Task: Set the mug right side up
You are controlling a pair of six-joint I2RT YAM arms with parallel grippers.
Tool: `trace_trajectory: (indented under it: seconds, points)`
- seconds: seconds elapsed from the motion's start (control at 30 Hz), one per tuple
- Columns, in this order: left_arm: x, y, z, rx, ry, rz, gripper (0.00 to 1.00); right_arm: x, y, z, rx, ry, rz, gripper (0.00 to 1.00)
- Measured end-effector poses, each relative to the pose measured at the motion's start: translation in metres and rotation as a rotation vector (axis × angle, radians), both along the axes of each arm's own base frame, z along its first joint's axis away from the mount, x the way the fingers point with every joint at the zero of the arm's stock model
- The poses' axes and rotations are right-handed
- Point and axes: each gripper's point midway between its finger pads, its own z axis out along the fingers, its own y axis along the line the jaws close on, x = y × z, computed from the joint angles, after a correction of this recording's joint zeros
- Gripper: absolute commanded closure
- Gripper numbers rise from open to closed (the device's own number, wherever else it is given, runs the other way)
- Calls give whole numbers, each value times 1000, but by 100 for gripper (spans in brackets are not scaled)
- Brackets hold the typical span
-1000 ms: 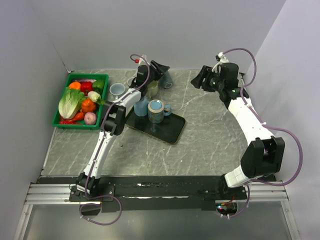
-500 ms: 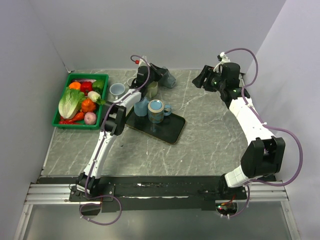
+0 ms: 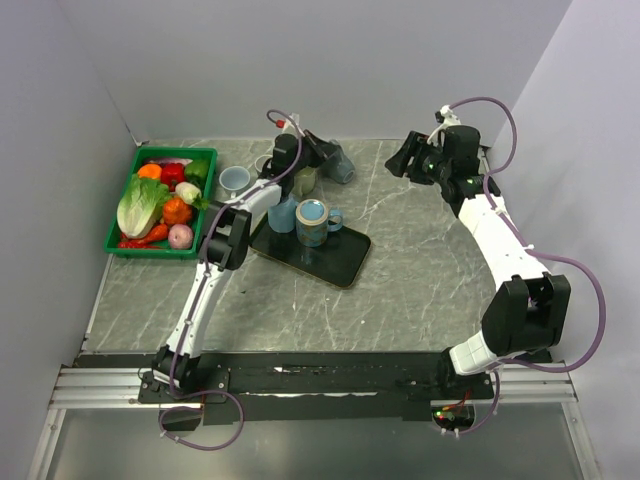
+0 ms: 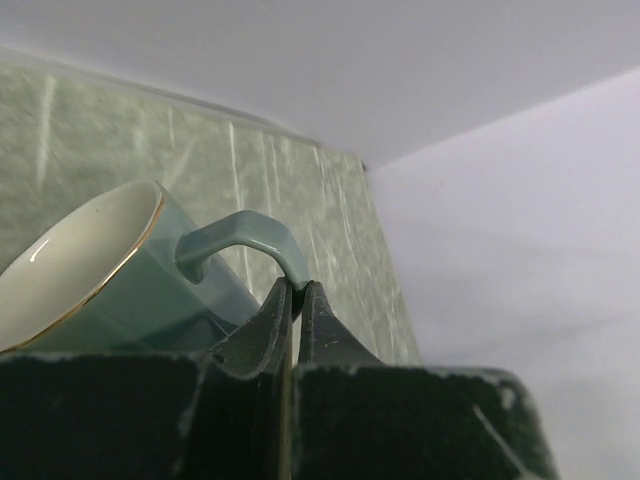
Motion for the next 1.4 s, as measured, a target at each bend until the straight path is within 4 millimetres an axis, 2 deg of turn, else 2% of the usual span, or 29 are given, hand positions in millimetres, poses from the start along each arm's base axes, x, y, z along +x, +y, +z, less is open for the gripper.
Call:
trace_trajectory:
  seconds: [0.23,0.4,0.57,0.77,0.9,1.1,1.23,1.4]
  points:
    - [-38,-21,-1,47,-24,-171,99,-4,-6,5,14,51,-41,29]
    - [-78,-47,-1,64,-35,-334,99,-8,-12,11,32,82,-68,29]
    - [-112,-70,-1,51,-59,-475,99,-14,-13,9,55,127,-77,29]
    - [-141,-79,7,39,-76,-591,99,-21,-12,2,73,177,-70,28]
    - [-157,-77,25,39,-99,-644,99,-28,-15,-2,79,219,-73,27]
    - [-182,-77,66,95,-180,-691,99,-42,-20,-7,68,280,-87,24]
    - [-216,-80,97,139,-249,-742,99,-57,-24,-5,67,302,-103,21]
    - [-261,-76,124,159,-302,-819,99,-84,-29,21,91,247,-107,20]
